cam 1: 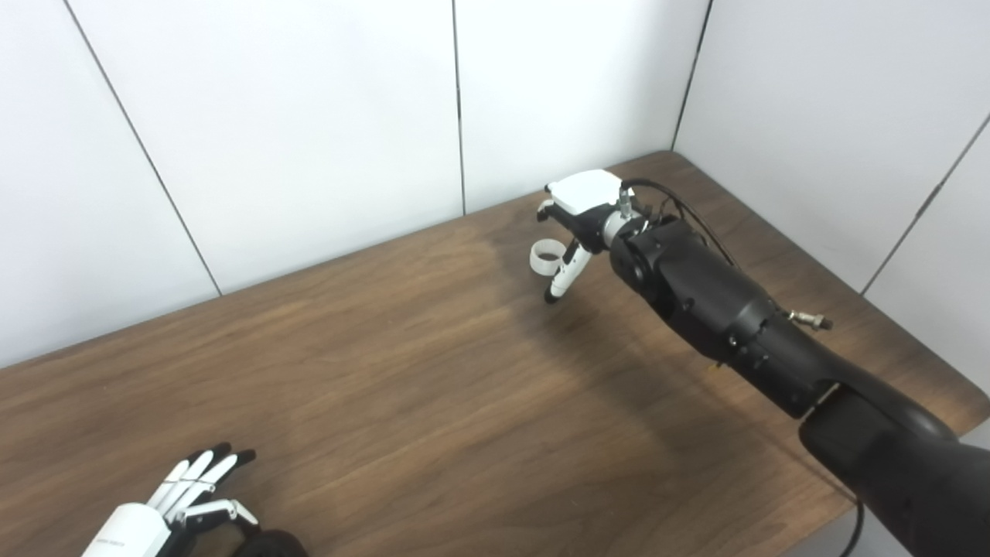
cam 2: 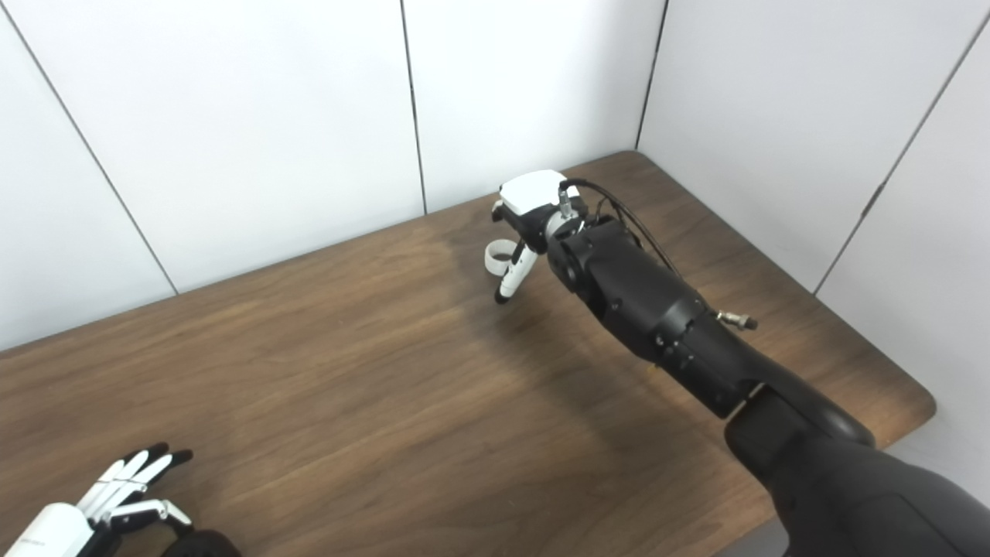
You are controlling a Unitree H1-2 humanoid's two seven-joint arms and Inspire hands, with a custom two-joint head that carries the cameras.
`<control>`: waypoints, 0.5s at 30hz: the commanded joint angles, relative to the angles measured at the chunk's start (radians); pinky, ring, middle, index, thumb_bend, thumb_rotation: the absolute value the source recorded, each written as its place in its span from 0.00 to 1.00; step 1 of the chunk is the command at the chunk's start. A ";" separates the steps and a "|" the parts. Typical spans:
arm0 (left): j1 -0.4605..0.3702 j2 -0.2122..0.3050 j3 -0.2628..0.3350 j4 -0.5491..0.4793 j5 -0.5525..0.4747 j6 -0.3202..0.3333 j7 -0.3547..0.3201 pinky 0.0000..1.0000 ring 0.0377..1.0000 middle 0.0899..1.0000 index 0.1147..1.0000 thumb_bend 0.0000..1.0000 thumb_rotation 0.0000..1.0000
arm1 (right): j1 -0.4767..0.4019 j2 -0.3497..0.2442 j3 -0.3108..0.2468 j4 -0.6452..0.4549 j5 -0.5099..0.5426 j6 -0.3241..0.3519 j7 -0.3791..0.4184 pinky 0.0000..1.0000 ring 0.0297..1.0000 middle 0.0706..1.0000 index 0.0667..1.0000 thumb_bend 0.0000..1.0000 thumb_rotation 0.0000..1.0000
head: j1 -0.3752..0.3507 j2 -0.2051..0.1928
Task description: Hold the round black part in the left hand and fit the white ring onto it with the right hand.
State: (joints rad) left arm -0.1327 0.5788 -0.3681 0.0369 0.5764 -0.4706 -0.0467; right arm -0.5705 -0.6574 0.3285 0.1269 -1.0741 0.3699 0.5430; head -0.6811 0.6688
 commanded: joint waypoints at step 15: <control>0.037 0.044 0.010 -0.058 0.004 0.002 -0.037 1.00 1.00 0.95 0.41 0.51 0.05 | -0.105 -0.019 0.015 0.048 -0.026 -0.026 -0.014 1.00 1.00 1.00 0.84 0.97 0.49 | 0.006 0.001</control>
State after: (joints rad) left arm -0.1064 0.5921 -0.3640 -0.0008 0.5739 -0.4682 -0.0601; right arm -0.6119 -0.6547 0.3506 0.1868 -1.0816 0.3493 0.5471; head -0.6750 0.6688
